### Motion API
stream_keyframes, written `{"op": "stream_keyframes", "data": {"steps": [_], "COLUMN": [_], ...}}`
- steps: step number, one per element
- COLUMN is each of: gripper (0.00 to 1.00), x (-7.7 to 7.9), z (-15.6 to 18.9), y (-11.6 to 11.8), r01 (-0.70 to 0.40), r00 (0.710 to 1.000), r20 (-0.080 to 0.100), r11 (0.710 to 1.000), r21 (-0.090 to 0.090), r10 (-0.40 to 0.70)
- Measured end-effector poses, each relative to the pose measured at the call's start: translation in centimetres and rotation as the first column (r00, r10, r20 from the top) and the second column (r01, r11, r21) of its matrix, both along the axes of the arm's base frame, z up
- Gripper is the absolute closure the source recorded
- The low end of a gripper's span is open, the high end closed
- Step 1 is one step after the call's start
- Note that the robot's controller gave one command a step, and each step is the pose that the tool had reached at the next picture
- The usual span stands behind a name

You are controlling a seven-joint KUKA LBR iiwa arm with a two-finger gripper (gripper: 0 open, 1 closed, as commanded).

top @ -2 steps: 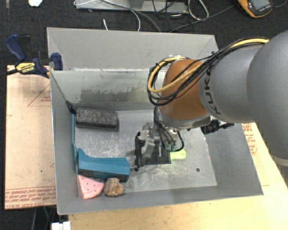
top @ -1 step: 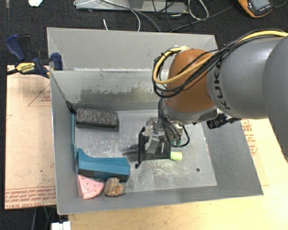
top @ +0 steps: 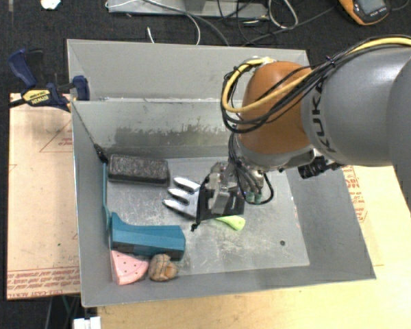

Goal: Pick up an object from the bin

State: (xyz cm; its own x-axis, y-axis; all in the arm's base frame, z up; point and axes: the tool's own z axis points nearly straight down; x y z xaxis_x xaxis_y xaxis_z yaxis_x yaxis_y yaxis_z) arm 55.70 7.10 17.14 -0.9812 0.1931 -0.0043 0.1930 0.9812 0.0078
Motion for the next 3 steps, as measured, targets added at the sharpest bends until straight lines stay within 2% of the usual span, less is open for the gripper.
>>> {"op": "stream_keyframes", "data": {"steps": [1, 3], "gripper": [1.0, 1.0], "x": [-0.1, 0.0], "z": [1.2, 3.2], "y": [0.0, 0.0], "r01": [0.0, -0.002], "r00": [1.0, 1.0], "r20": [-0.006, -0.001], "r11": [1.0, 1.0], "r21": [0.0, 0.002], "r10": [0.0, 0.002]}}
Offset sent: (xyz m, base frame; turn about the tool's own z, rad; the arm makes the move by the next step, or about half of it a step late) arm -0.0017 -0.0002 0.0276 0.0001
